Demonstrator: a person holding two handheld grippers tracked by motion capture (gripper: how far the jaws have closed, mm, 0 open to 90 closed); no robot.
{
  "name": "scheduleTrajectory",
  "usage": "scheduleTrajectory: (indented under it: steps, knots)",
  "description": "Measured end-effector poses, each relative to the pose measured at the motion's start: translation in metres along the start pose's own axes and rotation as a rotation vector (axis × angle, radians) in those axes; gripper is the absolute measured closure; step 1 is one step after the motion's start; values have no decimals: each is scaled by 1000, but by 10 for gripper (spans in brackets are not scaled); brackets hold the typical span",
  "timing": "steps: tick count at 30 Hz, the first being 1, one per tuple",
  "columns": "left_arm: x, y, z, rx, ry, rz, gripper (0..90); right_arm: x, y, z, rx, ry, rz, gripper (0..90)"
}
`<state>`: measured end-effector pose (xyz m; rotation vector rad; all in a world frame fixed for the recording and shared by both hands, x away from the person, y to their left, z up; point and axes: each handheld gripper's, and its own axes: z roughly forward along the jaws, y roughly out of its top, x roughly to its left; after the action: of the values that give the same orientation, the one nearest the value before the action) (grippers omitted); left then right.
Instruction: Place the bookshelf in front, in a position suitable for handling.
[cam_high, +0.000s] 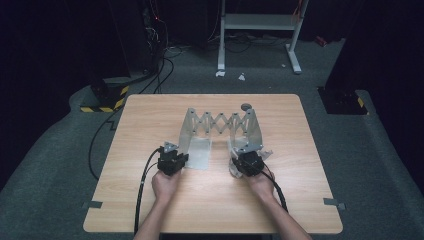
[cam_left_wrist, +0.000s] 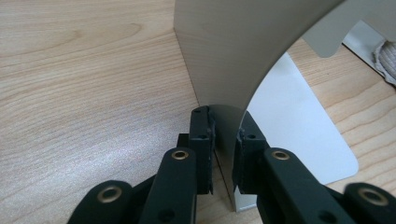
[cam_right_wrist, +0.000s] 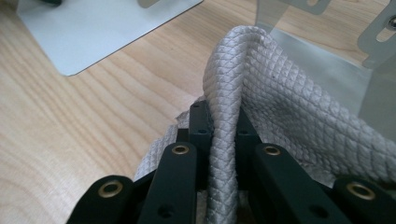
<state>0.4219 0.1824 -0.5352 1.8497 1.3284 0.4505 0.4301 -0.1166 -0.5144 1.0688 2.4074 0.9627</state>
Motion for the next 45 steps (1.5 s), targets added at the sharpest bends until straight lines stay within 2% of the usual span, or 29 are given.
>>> scheduleTrajectory:
  steps: [6, 10, 15, 20, 24, 28, 30, 35, 40, 45]
  knots:
    - [0, 0, 0, -1, 0, 0, 800, -11, 0, -1, 7, -22, 33, 835]
    - [0, 0, 0, 0, 0, 1, 800, -11, -5, -7, 14, -48, 16, 834]
    - [0, 0, 0, -1, 2, 1, 801, -11, -11, -12, 17, -44, 18, 835]
    - [0, 0, 0, 0, 3, 2, 801, -10, -5, -8, 23, -57, 27, 835]
    - [0, 0, 0, 0, 3, 3, 801, -12, 0, -3, 30, -79, 71, 835]
    - [0, 0, 0, 0, 3, 2, 801, -13, 8, 1, 51, -100, 59, 835]
    - [0, 0, 0, -1, 2, 2, 801, -14, 10, 3, 62, -99, 74, 835]
    - [0, 0, 0, -1, 2, 1, 801, -15, 16, 6, 78, -109, 74, 834]
    - [0, 0, 0, -1, 2, 0, 801, -15, 19, 9, 76, -108, 81, 832]
    - [0, 0, 0, -1, 2, 1, 801, -15, 23, 6, 67, -112, 109, 832]
